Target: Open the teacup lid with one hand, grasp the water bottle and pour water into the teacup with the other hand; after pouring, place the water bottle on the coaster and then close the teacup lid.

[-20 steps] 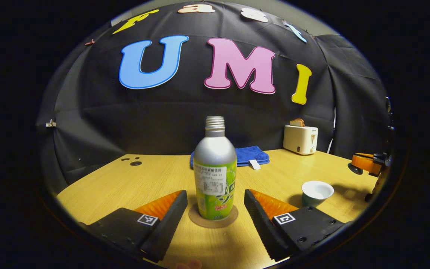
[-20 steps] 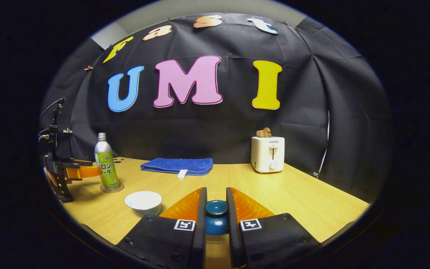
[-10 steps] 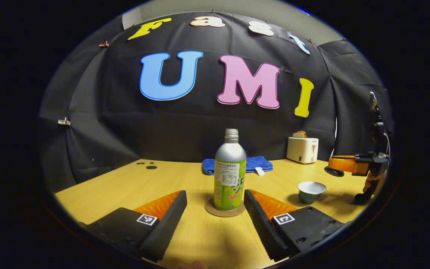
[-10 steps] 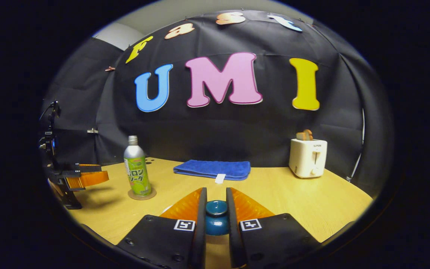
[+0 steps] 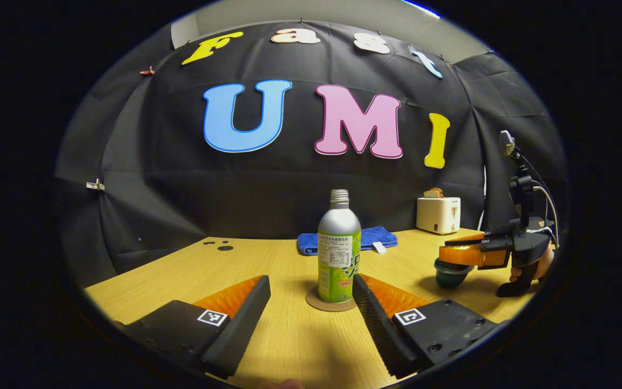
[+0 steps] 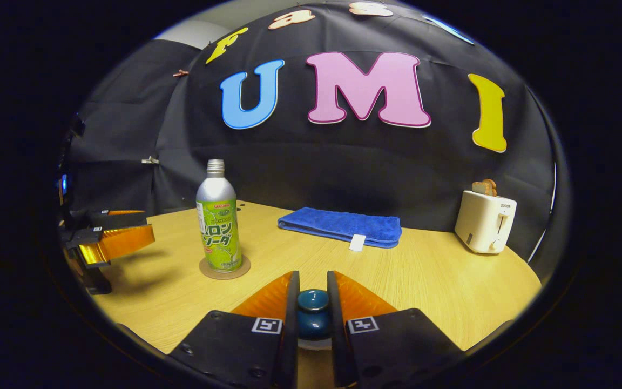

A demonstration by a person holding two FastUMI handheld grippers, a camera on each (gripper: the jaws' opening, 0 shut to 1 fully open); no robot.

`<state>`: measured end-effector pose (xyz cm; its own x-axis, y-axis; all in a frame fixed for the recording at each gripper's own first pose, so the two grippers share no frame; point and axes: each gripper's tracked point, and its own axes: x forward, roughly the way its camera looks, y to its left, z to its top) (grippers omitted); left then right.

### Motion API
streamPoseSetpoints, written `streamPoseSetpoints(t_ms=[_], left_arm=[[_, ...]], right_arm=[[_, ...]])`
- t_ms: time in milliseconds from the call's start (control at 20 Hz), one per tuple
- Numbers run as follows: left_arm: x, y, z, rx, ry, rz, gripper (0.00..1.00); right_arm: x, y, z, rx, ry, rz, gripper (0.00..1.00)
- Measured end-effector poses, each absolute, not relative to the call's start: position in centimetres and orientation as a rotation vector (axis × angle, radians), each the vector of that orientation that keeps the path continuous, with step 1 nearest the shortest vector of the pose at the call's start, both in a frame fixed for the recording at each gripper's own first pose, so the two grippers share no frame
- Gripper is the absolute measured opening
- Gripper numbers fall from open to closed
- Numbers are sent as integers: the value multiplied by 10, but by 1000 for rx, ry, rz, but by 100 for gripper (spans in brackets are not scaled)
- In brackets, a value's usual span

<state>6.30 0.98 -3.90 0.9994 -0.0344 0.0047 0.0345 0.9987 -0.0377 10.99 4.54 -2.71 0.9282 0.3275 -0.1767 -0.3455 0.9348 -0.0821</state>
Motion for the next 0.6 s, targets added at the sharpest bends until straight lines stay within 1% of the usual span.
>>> streamPoseSetpoints(t_ms=[100, 150, 200, 300, 400, 500, 550, 600], left_arm=[[61, 10, -38, -39, -5, -38, 96], [61, 10, -39, -39, -5, -38, 96], [61, 10, -39, -39, -5, -38, 96], [62, 10, -40, -40, -6, -38, 96], [61, 10, -39, -40, -6, -38, 96], [62, 12, -41, -41, -5, -27, 96], [61, 14, -41, -42, -4, -17, 96], [60, 14, -40, -42, -4, -11, 96]], right_arm=[[111, 39, -32, -113, 189, 317, 29], [112, 37, -32, -106, 193, 309, 24], [112, 39, -32, -100, 196, 309, 30], [112, 39, -33, -97, 202, 311, 30], [110, 38, -34, -94, 211, 314, 33], [105, 35, -32, -75, 206, 313, 40], [103, 31, -27, -59, 179, 300, 54], [99, 27, -21, -39, 149, 290, 61]])
